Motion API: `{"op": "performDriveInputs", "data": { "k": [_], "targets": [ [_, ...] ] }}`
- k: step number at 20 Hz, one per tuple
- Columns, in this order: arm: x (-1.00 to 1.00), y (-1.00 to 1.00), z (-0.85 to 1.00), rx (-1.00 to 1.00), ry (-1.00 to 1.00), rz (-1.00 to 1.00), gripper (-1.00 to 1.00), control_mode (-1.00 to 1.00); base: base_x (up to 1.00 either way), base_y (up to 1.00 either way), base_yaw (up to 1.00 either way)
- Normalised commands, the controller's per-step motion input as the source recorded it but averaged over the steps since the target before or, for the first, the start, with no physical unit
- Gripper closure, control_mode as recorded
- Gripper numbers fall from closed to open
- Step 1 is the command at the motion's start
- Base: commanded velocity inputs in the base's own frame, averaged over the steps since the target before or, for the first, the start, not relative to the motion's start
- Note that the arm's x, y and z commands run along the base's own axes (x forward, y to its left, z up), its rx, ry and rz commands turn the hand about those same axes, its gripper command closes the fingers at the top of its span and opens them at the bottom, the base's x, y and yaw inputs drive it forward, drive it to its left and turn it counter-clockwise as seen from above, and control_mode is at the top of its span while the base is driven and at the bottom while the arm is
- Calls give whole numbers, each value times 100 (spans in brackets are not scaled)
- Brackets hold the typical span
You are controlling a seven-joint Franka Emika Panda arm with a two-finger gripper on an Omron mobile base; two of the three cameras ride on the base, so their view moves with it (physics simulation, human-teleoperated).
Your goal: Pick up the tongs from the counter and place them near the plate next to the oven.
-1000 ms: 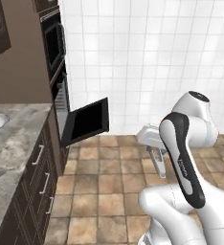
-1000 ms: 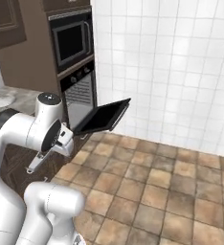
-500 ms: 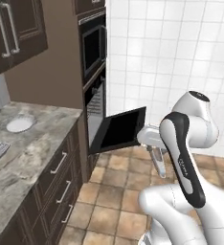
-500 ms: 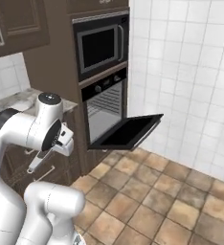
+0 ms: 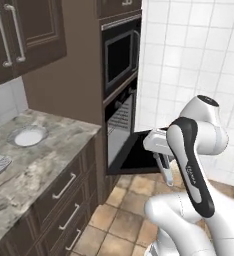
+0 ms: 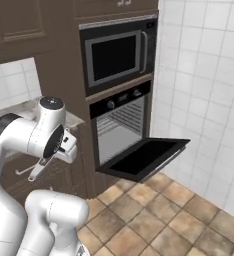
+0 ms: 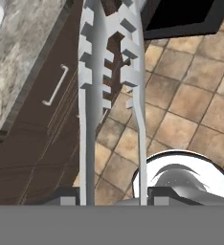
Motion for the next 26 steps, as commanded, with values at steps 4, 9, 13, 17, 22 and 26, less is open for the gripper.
{"op": "performDriveInputs", "data": {
  "k": [4, 9, 13, 17, 22, 26],
  "targets": [
    [0, 0, 0, 0, 0, 0, 100, 100, 65, -25, 44],
    [0, 0, 0, 0, 0, 0, 100, 100, 66, -26, 39],
    [0, 0, 0, 0, 0, 0, 100, 100, 59, -3, 38],
    [0, 0, 0, 0, 0, 0, 100, 100, 45, 0, 55],
    [0, 0, 0, 0, 0, 0, 100, 100, 21, 14, 62],
    [0, 0, 0, 0, 0, 0, 100, 100, 46, -3, 50]
  ]
}}
